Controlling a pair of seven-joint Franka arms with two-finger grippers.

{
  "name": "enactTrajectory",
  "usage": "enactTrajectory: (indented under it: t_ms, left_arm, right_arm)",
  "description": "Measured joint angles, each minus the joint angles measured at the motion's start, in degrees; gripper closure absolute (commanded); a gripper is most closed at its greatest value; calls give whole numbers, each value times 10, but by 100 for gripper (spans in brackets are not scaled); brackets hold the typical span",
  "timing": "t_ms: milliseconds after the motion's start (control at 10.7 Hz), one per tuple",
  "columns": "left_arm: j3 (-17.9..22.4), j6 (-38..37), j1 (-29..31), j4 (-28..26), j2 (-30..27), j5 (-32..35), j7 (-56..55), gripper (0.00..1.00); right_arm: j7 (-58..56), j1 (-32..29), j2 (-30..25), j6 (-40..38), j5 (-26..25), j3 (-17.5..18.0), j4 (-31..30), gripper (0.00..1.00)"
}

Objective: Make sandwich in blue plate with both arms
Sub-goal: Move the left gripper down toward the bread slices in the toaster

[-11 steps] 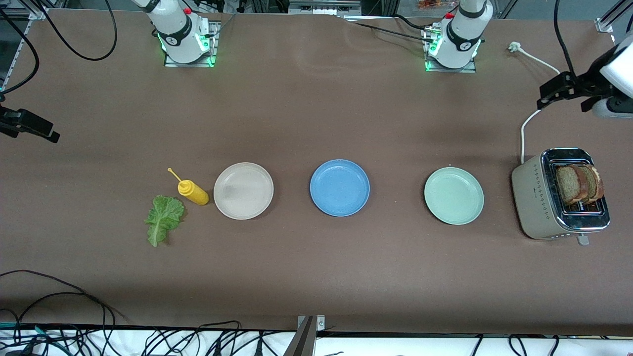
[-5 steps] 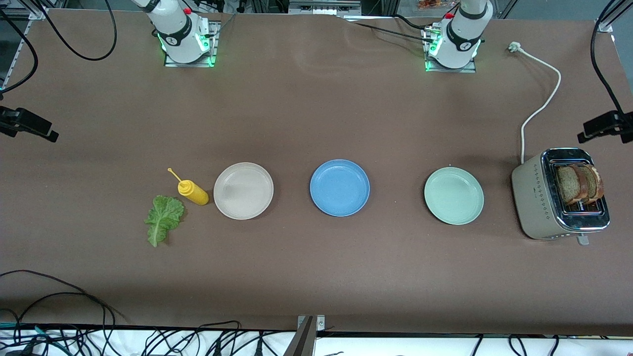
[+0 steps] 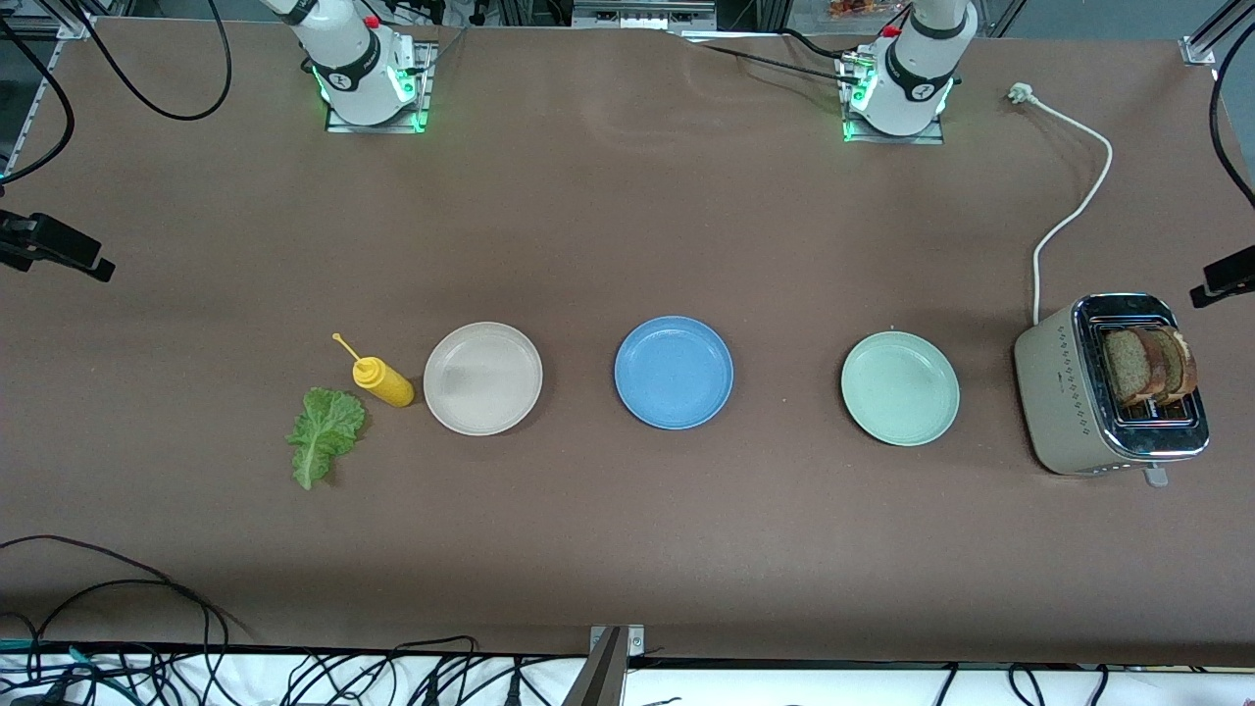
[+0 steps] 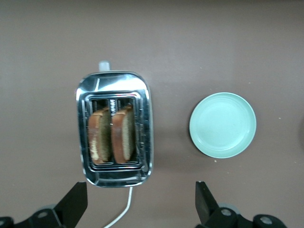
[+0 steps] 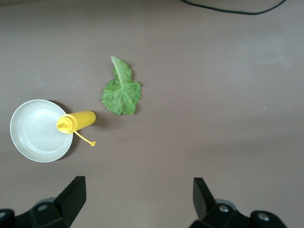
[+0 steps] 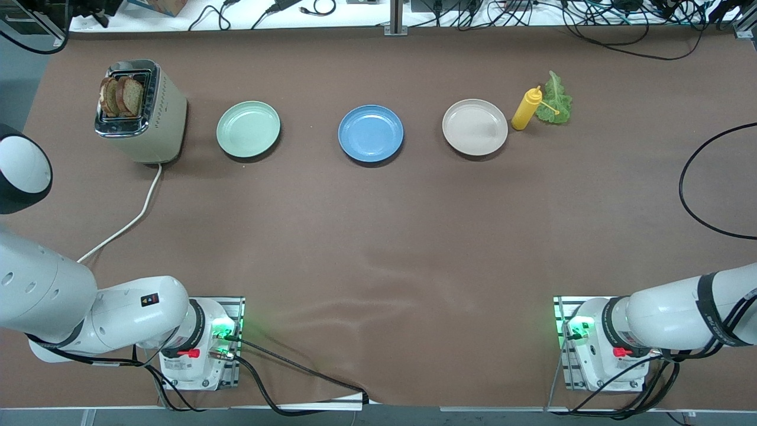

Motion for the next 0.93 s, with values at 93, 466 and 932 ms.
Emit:
enactTrajectory:
  t_ms: [93, 466, 932]
  left_arm:
    - [0, 7, 13, 0, 3, 0, 10, 0]
    - [-1, 59, 30, -1, 53, 0, 18, 0]
    - [-6, 99, 29, -10, 145, 9, 20, 0]
  right_arm:
    - [0, 0, 0, 0, 0, 0, 0, 0]
    - [0, 0, 0, -2, 0, 0, 0, 0]
    - [0, 0, 0, -5, 0, 0, 1, 0]
